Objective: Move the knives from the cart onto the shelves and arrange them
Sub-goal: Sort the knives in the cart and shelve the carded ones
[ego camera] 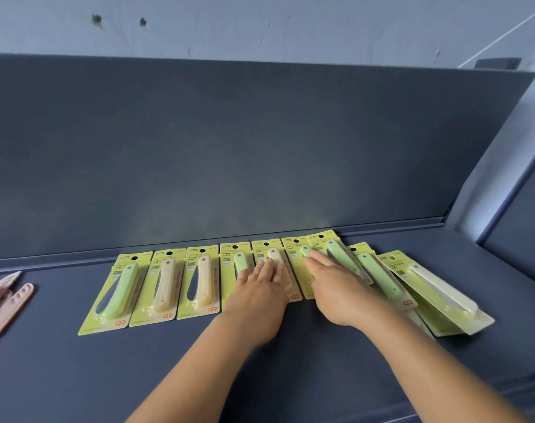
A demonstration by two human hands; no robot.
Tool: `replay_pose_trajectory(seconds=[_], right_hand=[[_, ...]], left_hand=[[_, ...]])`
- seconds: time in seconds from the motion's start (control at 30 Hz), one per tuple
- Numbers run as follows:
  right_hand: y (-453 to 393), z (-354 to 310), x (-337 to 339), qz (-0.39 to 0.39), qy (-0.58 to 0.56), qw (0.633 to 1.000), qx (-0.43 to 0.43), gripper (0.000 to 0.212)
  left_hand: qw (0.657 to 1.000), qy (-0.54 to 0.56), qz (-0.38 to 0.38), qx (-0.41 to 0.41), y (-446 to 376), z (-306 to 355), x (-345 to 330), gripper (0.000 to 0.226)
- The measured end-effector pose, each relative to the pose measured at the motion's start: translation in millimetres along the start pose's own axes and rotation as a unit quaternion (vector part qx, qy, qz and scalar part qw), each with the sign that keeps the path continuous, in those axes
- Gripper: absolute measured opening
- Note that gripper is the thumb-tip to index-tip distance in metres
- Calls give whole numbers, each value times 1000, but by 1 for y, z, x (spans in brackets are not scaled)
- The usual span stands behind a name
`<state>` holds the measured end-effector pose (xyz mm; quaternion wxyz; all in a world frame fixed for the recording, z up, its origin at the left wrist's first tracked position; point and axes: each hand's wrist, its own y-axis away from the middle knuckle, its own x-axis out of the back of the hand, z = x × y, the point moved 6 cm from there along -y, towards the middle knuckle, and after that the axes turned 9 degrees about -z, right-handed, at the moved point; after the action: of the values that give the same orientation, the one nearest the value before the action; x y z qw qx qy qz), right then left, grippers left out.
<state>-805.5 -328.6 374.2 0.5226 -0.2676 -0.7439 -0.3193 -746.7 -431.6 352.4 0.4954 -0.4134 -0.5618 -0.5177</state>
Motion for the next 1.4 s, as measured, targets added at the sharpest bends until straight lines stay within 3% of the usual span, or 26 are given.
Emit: replay_pose_trajectory(seconds=[0.17,0.33,0.6,0.73,0.9,1.07,1.4], right_hand=[[9,23,18,69,21,997,-15,53],[13,47,14,-14,64,998,-12,45],[8,88,22,9,77,997,28,15],[7,97,26,5,85,995,54,21],[7,81,20,-35,72,994,74,51],[10,75,21,-25,67,995,65,58],[20,82,31,15,28,995,90,64]], left_hand=[[998,-11,52,-23,10,15,18,62],[997,-23,35,-71,-4,58,21,61],[999,5,46,5,-22,75,16,40],[996,42,74,10,-20,78,18,42],[994,63,89,12,-17,76,21,43],[995,6,97,0,-17,82,23,43],[992,56,111,-4,-18,76,22,52]])
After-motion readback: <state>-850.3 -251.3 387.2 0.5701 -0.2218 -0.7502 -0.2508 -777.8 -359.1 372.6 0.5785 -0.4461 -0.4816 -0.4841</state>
